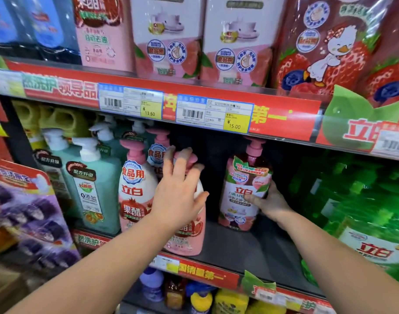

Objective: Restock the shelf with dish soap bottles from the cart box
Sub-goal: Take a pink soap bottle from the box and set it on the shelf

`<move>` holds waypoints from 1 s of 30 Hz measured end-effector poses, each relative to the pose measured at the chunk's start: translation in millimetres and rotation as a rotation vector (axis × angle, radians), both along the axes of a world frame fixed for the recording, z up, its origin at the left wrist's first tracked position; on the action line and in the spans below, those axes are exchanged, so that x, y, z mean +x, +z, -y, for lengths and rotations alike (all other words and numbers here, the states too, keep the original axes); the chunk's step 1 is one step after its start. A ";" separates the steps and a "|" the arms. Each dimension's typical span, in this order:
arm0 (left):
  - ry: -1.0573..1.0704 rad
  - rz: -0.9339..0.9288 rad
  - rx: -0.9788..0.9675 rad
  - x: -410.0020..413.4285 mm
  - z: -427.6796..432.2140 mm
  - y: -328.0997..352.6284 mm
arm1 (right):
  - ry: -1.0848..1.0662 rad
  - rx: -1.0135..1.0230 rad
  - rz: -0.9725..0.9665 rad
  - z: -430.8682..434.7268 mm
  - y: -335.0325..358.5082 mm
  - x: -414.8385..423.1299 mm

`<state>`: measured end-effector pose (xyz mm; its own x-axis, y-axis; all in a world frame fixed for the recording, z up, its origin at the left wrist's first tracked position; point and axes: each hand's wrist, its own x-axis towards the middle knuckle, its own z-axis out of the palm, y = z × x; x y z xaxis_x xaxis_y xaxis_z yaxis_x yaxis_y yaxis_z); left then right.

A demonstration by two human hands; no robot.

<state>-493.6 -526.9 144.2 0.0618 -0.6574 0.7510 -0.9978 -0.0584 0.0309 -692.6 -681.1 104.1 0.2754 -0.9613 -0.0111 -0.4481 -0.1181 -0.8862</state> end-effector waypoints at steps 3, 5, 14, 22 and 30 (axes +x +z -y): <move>-0.010 -0.002 0.006 -0.1 0.0 0.4 | 0.005 0.048 0.013 -0.2 2.4 -2.0; -0.019 -0.009 0.004 -0.1 0.0 0.8 | 0.004 0.068 0.015 -0.6 3.4 -2.8; -0.022 0.005 0.023 2.5 1.3 -1.1 | 0.041 0.103 -0.023 -1.7 10.5 -5.5; -0.038 -0.020 0.047 1.4 -0.6 0.3 | 0.011 0.085 -0.076 -6.6 11.7 -2.6; -0.020 -0.037 0.123 -0.8 -6.8 7.1 | -0.078 0.064 -0.166 -19.2 13.1 4.5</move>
<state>-494.4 -520.1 151.3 0.0743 -0.7456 0.6623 -0.9971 -0.0442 0.0620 -688.1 -661.9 117.3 0.1892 -0.9755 -0.1122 -0.5942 -0.0227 -0.8040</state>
